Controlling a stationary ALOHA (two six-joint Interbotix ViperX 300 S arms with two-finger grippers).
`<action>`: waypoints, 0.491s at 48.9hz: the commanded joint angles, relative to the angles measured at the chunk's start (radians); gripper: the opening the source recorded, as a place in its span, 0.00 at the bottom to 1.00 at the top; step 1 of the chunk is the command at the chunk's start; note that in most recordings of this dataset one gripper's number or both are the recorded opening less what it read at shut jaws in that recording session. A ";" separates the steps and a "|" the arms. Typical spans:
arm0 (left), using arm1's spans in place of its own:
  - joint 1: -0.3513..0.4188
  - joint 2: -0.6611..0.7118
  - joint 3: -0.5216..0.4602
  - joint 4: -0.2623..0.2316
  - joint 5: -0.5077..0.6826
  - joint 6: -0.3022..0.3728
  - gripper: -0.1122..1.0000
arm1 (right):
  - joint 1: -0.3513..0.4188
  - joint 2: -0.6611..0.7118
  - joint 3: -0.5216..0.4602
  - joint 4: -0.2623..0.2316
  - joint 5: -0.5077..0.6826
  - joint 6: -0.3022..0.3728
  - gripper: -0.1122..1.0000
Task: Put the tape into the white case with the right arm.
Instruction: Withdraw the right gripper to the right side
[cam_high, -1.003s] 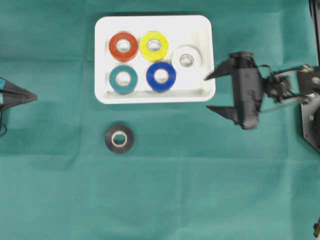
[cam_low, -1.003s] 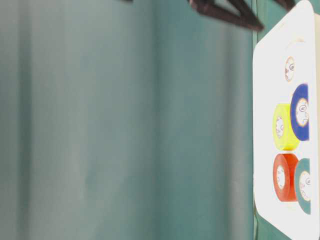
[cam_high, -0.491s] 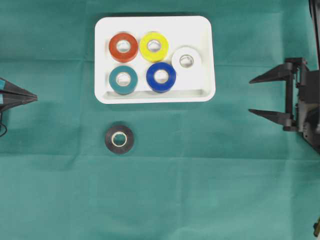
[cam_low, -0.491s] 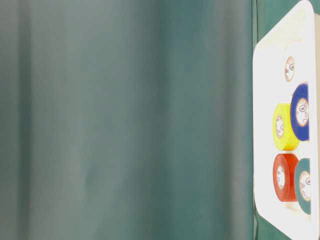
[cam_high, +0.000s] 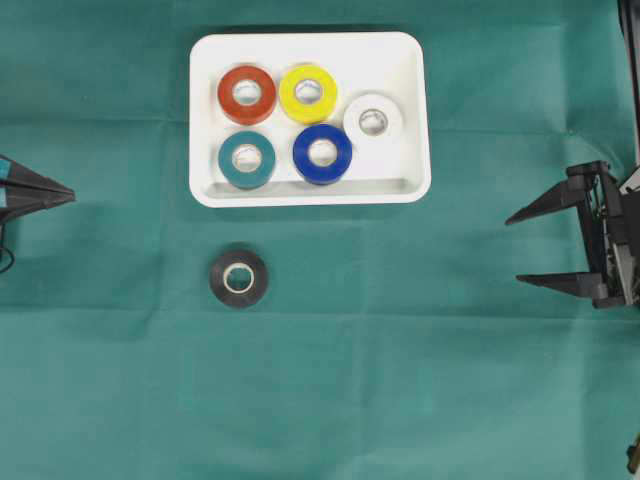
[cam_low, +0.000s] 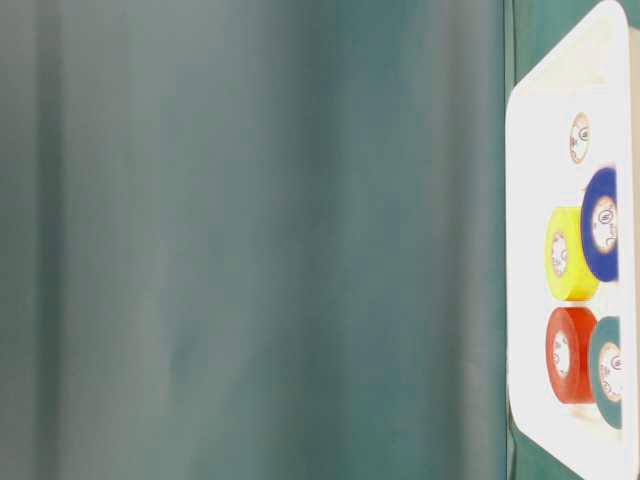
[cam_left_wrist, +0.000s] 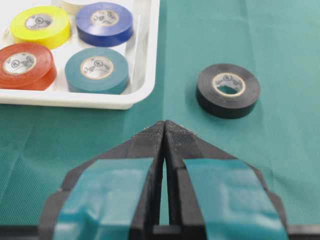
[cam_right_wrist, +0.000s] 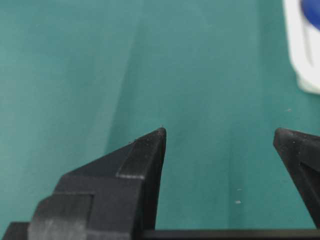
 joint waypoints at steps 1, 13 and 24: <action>0.003 0.008 -0.014 0.000 -0.008 0.000 0.11 | 0.005 0.011 -0.011 0.000 -0.006 0.003 0.68; 0.003 0.008 -0.014 0.000 -0.008 0.000 0.11 | 0.005 0.020 -0.044 0.000 0.040 0.005 0.68; 0.003 0.008 -0.014 0.000 -0.009 0.000 0.11 | 0.005 0.130 -0.137 0.000 0.057 0.005 0.68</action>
